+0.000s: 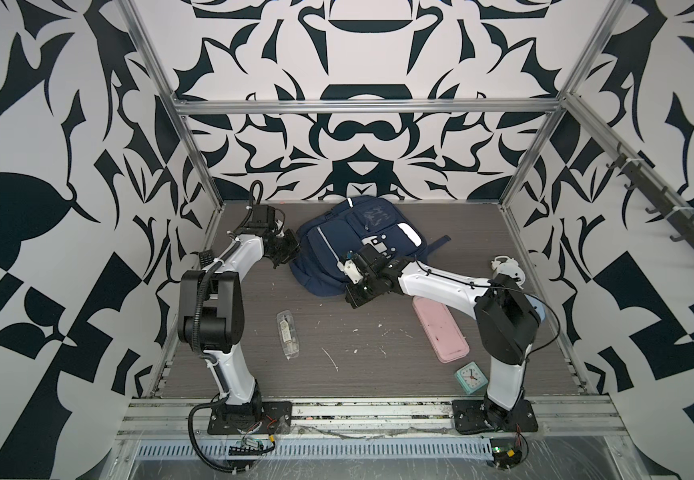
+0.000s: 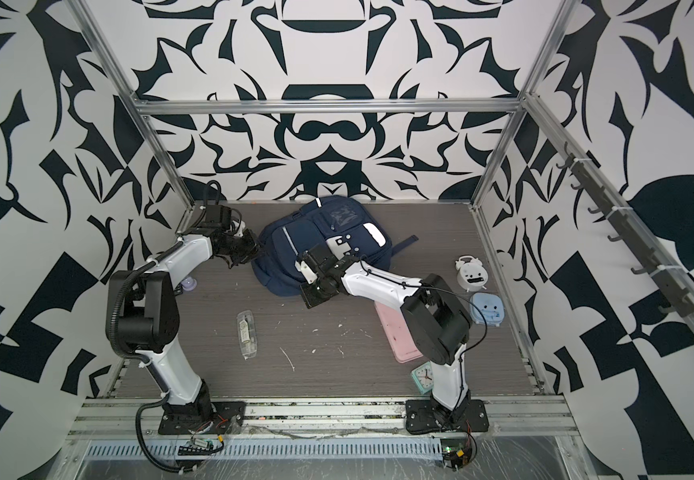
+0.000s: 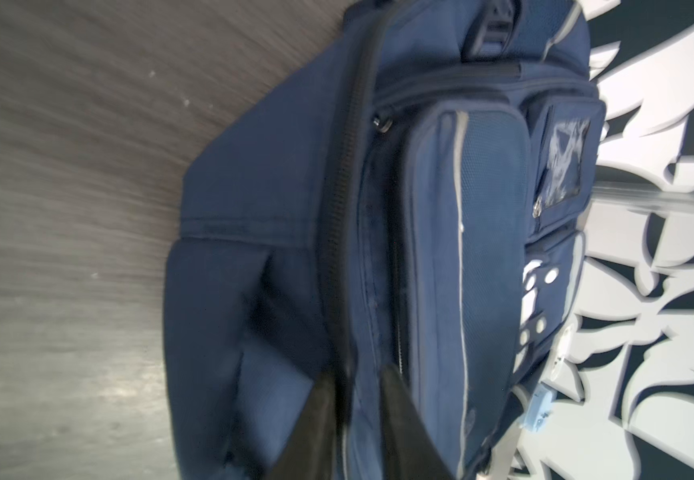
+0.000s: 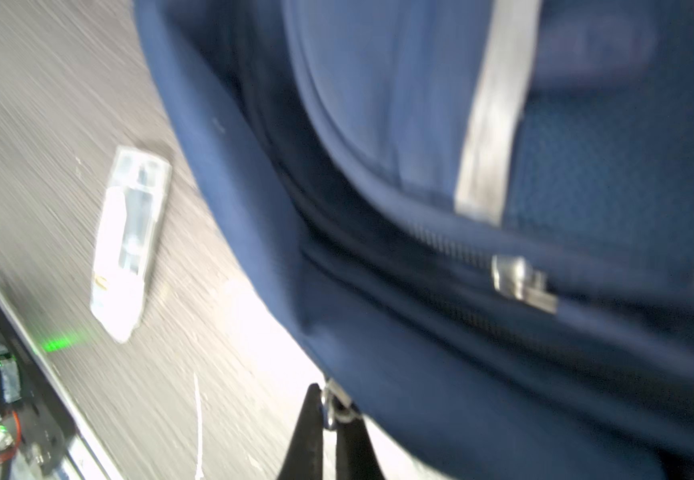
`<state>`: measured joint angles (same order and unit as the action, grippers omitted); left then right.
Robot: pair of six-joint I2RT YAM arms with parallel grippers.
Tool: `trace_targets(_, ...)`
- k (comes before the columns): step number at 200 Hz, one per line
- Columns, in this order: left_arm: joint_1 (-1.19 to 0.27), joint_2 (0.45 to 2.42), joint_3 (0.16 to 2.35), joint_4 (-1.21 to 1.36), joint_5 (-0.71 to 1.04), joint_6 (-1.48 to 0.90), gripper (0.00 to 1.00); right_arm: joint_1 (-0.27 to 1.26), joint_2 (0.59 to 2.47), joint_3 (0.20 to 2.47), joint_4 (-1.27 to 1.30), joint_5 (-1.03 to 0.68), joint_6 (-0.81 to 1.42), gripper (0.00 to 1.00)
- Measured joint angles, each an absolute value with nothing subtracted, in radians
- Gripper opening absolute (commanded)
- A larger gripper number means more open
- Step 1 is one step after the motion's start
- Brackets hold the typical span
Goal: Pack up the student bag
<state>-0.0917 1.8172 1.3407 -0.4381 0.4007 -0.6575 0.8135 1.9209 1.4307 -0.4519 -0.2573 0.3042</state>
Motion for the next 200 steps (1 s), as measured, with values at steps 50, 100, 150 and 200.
trace_targets(50,-0.123,1.678,1.186,-0.425,0.407,-0.650,0.49,0.813,1.992,1.517,-0.453,-0.285,0.315,0.00)
trace_targets(100,-0.297,1.568,1.042,-0.423,0.380,-0.681,0.49,0.815,1.998,1.519,-0.457,-0.296,0.315,0.00)
trace_targets(150,-0.361,1.607,1.028,-0.385,0.359,-0.713,0.41,0.816,1.998,1.519,-0.459,-0.296,0.315,0.00)
trace_targets(200,-0.360,1.647,1.039,-0.387,0.349,-0.711,0.12,0.816,1.966,1.449,-0.441,-0.292,0.312,0.00)
